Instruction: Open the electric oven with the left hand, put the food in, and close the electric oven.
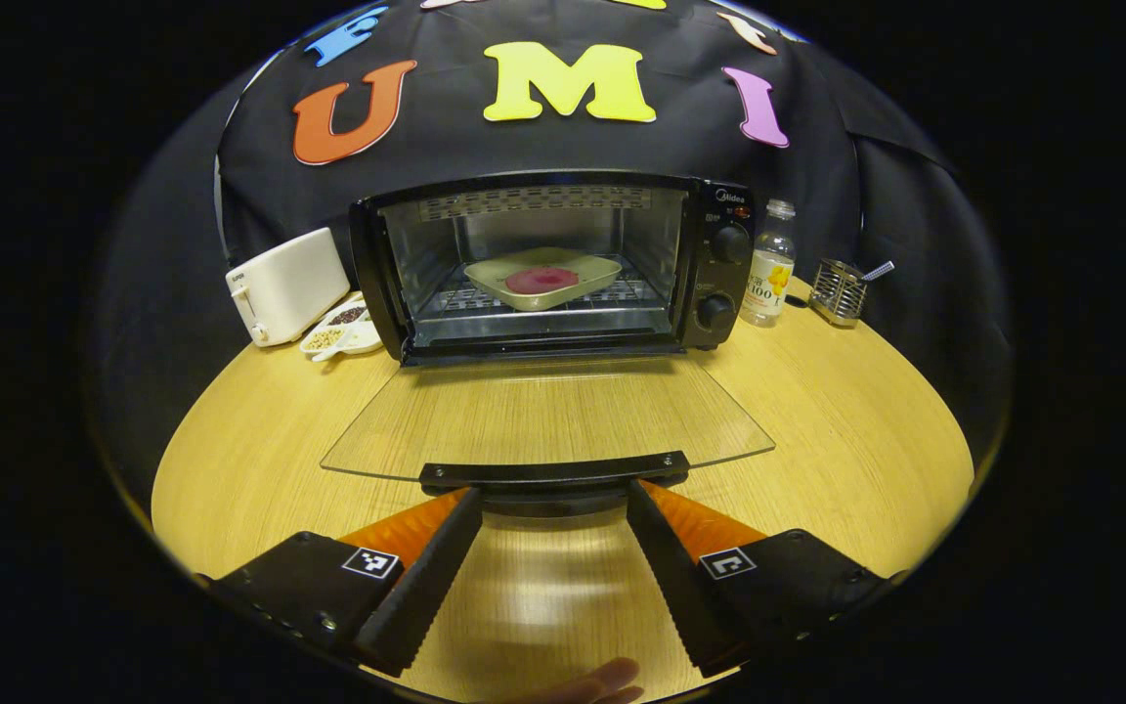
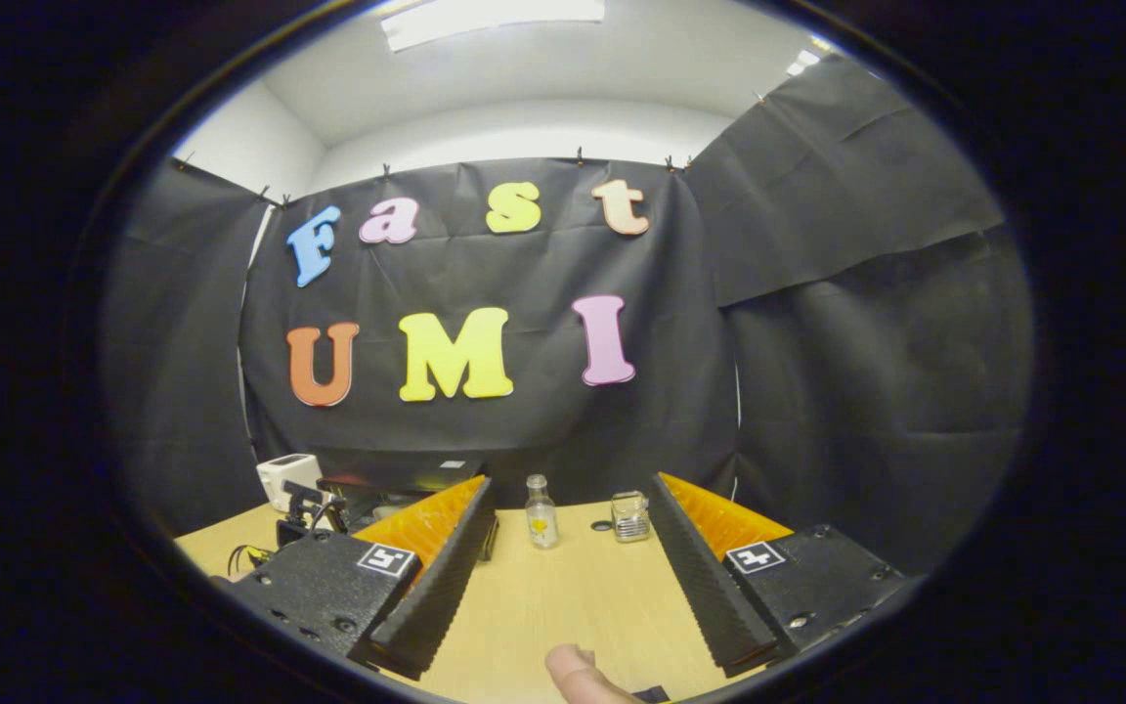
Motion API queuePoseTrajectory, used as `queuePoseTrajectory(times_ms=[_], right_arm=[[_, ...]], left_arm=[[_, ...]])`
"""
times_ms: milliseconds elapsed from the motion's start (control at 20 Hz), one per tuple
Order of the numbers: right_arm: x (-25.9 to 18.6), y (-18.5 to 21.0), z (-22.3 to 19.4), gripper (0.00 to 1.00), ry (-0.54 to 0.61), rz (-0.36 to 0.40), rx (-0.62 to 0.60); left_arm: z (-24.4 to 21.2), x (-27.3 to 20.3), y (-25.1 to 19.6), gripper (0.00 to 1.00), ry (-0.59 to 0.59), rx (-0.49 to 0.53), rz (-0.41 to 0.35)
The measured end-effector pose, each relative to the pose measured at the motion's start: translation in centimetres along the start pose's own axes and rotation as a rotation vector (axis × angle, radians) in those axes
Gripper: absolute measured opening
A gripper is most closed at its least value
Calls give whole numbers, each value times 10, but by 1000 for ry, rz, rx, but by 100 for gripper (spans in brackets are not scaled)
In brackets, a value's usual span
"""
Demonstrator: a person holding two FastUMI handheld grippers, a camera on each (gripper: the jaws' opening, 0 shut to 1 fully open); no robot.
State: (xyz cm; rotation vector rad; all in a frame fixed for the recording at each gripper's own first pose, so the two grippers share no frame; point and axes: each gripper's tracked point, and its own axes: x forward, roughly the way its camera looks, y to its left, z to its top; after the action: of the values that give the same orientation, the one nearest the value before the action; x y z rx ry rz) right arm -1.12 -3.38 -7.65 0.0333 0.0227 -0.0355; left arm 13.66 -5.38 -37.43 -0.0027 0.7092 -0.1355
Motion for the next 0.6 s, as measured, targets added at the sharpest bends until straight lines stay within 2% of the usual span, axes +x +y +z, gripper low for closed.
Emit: queuePoseTrajectory(times_ms=[50, 100, 150, 200, 600], right_arm=[[-1, -1, 2, 95, -2, -1, 4], [-2, -3, 2, 100, -2, -4, 6], [-2, -5, 2, 100, -1, -8, 7], [-3, -5, 3, 95, -3, -10, 8], [-8, -12, 7, 95, -14, -17, 19]], left_arm=[[4, -2, 0, 95, -7, -3, 0], [8, -4, 0, 95, -14, -5, 0], [13, -7, 0, 96, -26, -7, 0], [17, -8, 2, 96, -42, -9, 2], [61, -18, 5, 96, -150, 11, 2]])
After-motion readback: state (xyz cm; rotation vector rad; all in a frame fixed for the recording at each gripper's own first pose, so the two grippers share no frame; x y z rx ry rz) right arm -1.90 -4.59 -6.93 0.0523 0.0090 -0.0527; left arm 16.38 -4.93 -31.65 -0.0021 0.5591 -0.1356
